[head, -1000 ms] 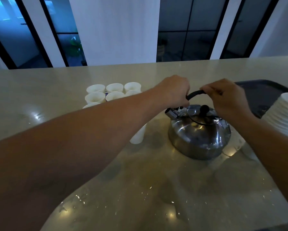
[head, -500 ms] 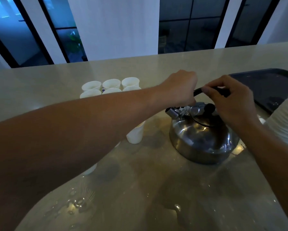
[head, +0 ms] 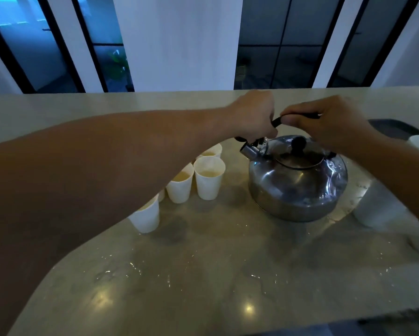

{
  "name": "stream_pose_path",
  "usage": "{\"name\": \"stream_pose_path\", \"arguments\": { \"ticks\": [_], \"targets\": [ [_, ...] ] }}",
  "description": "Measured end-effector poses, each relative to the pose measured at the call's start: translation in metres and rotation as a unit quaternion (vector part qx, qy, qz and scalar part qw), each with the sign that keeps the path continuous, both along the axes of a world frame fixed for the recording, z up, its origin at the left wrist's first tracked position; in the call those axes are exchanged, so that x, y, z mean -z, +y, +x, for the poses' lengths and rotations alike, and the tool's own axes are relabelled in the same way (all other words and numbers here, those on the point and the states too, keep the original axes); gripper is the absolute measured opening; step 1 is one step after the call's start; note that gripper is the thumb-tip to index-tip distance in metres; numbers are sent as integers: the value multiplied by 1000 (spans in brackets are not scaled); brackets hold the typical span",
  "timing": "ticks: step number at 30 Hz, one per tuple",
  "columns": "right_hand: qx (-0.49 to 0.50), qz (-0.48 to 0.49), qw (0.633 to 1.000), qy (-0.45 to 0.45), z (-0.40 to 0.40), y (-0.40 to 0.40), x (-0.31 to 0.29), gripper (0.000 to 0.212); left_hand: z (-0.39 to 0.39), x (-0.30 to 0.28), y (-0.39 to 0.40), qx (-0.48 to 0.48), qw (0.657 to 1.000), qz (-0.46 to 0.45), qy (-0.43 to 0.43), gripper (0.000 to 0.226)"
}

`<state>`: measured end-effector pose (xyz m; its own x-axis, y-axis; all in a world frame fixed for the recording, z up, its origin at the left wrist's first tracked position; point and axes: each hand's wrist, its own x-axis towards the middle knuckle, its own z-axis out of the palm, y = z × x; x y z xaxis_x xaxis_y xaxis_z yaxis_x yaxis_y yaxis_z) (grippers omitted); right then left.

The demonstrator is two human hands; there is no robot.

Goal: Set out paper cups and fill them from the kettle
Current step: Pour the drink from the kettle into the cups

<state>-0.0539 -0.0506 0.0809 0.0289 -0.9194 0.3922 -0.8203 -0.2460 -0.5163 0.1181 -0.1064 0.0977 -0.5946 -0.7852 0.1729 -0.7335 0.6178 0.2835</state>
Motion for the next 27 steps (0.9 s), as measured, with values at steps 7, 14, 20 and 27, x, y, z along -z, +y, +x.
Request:
{"name": "stream_pose_path", "arguments": {
  "ticks": [7, 14, 20, 27],
  "targets": [
    [-53, -1, 996, 64, 31, -4, -27, 15, 33, -12, 7, -27, 1000, -17, 2, 16],
    [-70, 23, 989, 128, 58, -9, -39, 19, 56, -9, 11, -31, 999, -8, 6, 14],
    [-102, 39, 977, 184, 71, -12, -49, 20, 66, -5, 9, -37, 999, -4, 10, 21],
    [-114, 46, 973, 197, 78, -14, -56, 20, 70, -2, 6, -44, 998, 28, 47, 21]
  ]
}}
